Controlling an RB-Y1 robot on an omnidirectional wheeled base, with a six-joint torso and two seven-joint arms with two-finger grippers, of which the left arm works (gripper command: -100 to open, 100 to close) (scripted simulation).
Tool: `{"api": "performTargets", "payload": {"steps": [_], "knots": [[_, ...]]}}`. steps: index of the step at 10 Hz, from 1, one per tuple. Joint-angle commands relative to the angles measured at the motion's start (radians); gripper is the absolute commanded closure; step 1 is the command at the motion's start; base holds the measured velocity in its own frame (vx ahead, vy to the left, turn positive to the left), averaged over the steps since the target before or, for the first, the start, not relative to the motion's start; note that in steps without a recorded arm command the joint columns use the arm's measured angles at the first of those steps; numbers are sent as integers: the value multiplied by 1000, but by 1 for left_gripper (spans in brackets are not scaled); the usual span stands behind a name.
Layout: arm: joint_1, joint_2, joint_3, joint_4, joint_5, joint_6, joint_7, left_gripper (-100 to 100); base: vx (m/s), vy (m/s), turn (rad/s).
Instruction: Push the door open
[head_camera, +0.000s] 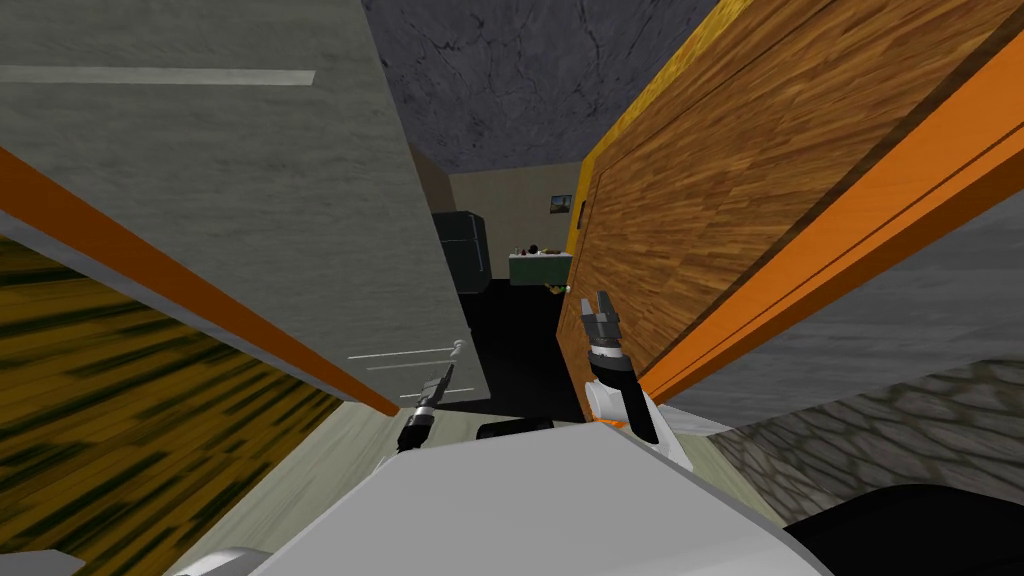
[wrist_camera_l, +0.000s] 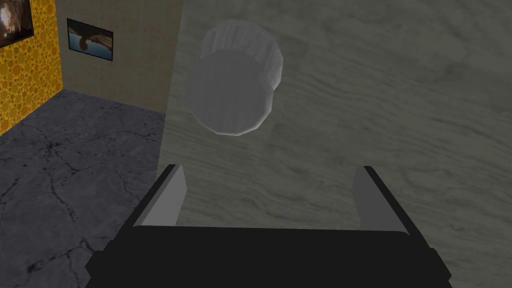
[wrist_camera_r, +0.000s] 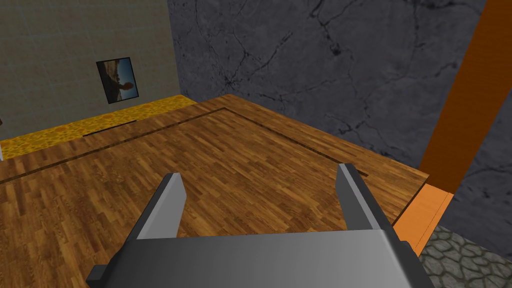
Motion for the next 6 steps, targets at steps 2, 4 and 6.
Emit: {"api": "performTargets", "payload": {"steps": [2, 4, 6], "knots": [[20, 11, 12, -3, -22, -17, -69, -100, -25, -47, 17], [33, 18, 19, -6, -35, -26, -107, -100, -35, -63, 25], [56, 29, 32, -10, -59, -43, -169, -100, -30, -54, 20]]}}
